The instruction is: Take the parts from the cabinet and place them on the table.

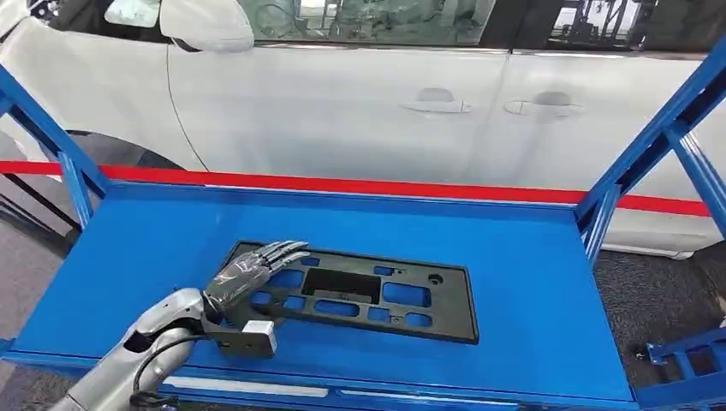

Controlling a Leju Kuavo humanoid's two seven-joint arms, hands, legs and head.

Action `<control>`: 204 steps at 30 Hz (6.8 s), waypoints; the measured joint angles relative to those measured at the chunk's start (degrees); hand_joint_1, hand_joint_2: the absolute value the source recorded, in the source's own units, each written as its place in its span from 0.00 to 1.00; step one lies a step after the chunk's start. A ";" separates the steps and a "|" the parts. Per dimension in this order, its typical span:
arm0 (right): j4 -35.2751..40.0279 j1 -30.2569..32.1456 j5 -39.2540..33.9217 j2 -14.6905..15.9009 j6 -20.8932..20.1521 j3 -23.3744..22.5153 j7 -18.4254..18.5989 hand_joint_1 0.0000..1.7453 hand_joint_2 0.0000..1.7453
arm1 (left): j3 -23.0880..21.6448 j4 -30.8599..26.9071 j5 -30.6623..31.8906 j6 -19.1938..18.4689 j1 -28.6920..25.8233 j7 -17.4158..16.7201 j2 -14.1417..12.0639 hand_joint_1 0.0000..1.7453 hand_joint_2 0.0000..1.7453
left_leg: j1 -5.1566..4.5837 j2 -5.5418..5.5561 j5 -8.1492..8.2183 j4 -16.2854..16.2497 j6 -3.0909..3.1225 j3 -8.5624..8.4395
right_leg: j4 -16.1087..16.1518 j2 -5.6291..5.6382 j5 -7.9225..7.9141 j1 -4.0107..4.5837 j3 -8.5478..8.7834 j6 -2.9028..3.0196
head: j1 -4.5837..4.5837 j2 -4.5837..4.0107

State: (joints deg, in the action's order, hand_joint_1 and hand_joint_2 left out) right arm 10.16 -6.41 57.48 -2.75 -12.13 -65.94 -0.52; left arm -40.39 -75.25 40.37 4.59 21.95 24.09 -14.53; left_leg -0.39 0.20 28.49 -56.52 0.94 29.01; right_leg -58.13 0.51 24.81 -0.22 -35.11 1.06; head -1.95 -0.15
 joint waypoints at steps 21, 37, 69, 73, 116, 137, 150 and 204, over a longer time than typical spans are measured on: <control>0.00 -0.28 0.39 -0.02 -0.15 0.96 0.59 0.00 0.00 | -0.83 17.55 -0.66 1.62 8.17 -0.52 2.36 1.00 1.00 | 0.00 -0.01 0.02 0.02 -0.02 -0.20 | -0.01 0.00 0.00 0.00 0.31 0.00 | 0.00 0.00; 0.00 -0.33 0.48 0.00 -0.13 1.22 0.59 0.00 0.00 | -0.72 18.84 -0.76 1.95 8.69 0.28 2.38 1.00 1.00 | 0.01 -0.01 0.03 0.03 -0.03 -0.45 | -0.02 0.00 0.00 0.01 0.56 0.00 | 0.00 0.00; 0.00 0.69 -1.25 -0.02 1.05 1.22 -0.02 0.00 0.00 | 2.38 14.48 9.97 21.57 3.22 -7.61 2.71 1.00 1.00 | 0.00 -0.02 0.05 0.02 -0.03 -0.32 | -0.01 0.02 0.03 0.01 0.43 -0.03 | 0.00 0.00; 0.00 0.81 -1.49 -0.02 1.07 1.18 -0.13 0.00 0.00 | 3.28 12.37 10.40 22.58 1.99 -7.96 2.60 1.00 1.00 | 0.01 -0.03 0.05 0.02 -0.03 -0.32 | -0.01 0.04 0.03 0.01 0.34 -0.03 | 0.00 0.00; 0.00 1.50 -1.97 -0.48 1.29 0.79 -0.83 0.00 0.00 | 9.33 -10.69 9.99 23.69 -3.54 -5.49 -4.77 1.00 1.00 | 0.09 -0.08 -0.97 0.47 1.35 -0.09 | 0.29 0.21 -0.62 0.16 0.33 -1.36 | 0.00 0.00; 0.00 2.38 -4.98 -1.05 2.14 -2.05 -3.61 0.00 0.00 | 13.42 -21.36 6.45 20.44 -8.92 -2.82 -5.53 1.00 1.00 | 0.86 -0.54 9.89 -18.98 -2.02 8.02 | -1.11 -0.48 -0.34 -0.46 -1.67 1.38 | 0.00 0.00; 0.00 3.04 -4.96 -1.25 3.24 -2.51 -1.77 0.00 0.00 | 17.88 -24.64 6.14 19.12 -12.47 -1.79 -6.01 1.00 1.00 | 0.64 -0.88 -1.31 0.84 1.43 -0.20 | -9.15 -0.30 6.12 -0.67 -6.49 -1.72 | 0.02 0.00; 0.39 1.16 0.90 1.42 2.86 0.28 -2.38 0.00 0.00 | 14.51 -21.23 0.28 16.46 -8.91 8.33 -6.97 1.00 1.00 | 1.35 -0.41 2.05 -0.76 -2.13 -2.39 | -0.78 -1.10 -2.14 -0.12 -2.66 -0.33 | 0.00 0.00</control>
State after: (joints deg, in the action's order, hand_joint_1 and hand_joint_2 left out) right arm 10.56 -5.25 58.38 -1.33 -9.27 -65.66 -2.91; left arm -25.88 -96.48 40.65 21.05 13.04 32.41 -21.51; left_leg 0.96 -0.22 30.54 -57.28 -1.19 26.62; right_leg -58.91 -0.59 22.67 -0.33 -37.77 0.73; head -1.95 -0.15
